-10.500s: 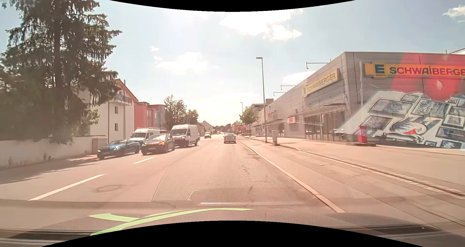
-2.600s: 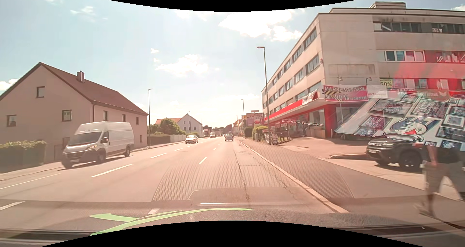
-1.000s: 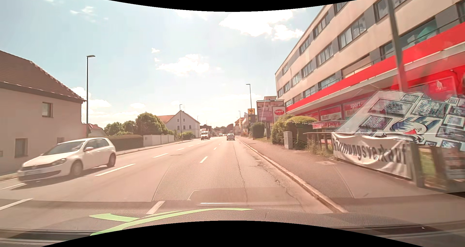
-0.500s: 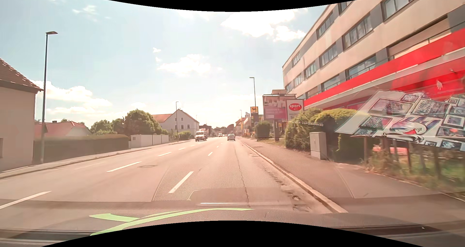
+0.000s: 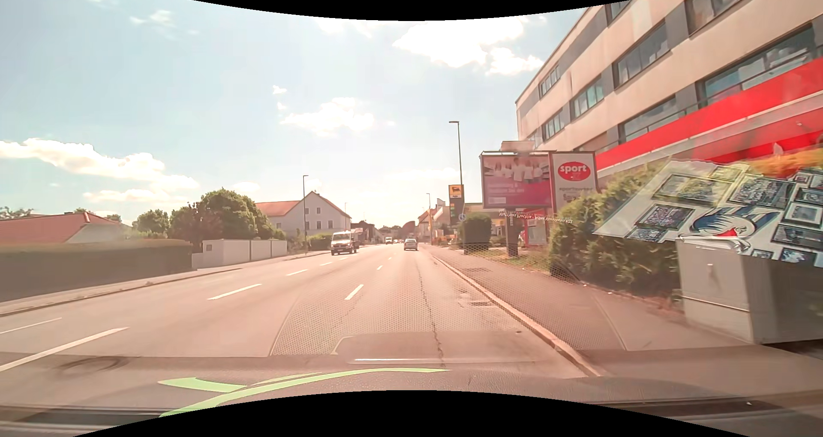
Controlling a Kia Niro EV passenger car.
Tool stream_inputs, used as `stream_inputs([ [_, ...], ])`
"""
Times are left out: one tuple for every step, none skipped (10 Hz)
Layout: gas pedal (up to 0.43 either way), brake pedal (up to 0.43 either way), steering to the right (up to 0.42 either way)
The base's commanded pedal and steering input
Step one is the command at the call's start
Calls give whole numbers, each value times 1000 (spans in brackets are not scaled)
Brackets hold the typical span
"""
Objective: Follow the waypoints while adhering to traffic rules and regulations
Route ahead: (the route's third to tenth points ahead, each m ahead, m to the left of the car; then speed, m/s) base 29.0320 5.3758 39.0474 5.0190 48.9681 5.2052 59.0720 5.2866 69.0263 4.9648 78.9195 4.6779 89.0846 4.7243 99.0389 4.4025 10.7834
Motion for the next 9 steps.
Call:
stream_inputs([
  [98,0,-4],
  [98,0,-4],
  [98,0,-4],
  [98,0,-4],
  [98,0,-4],
  [110,0,-4],
  [110,0,-4],
  [110,0,-4],
  [110,0,-3],
])
